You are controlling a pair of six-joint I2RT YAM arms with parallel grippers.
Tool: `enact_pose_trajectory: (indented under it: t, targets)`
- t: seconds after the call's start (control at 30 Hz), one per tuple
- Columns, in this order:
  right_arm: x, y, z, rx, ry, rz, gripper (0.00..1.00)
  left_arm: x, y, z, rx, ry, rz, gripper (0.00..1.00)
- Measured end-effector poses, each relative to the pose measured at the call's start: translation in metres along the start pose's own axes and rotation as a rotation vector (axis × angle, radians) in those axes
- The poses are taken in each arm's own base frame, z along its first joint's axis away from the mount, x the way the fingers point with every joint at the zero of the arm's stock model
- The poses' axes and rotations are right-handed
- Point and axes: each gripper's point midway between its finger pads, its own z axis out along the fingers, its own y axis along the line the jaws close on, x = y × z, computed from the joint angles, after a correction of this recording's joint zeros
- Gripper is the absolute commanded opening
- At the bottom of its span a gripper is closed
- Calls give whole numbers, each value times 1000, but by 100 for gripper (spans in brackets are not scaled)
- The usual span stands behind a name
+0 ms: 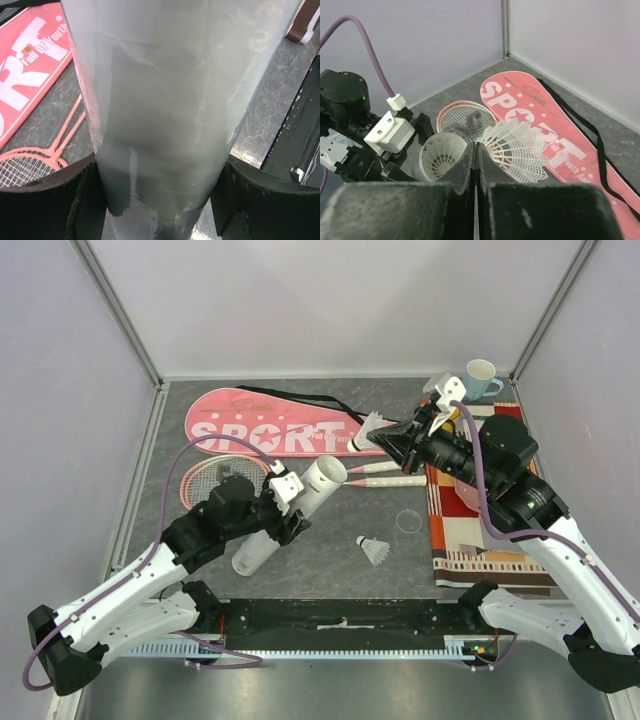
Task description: Pack up the badminton gear
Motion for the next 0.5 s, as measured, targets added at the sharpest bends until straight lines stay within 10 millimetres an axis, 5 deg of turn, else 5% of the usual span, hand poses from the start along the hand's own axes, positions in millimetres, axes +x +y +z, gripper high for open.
enact_pose_trajectory:
  t: [0.2, 0.5]
  targets:
    - [-7, 13, 2, -56, -3, -7, 0, 0, 0, 1, 0, 2, 0, 17]
    - [28, 40, 16, -176, 72, 77, 0, 0, 0, 1, 0, 2, 0, 17]
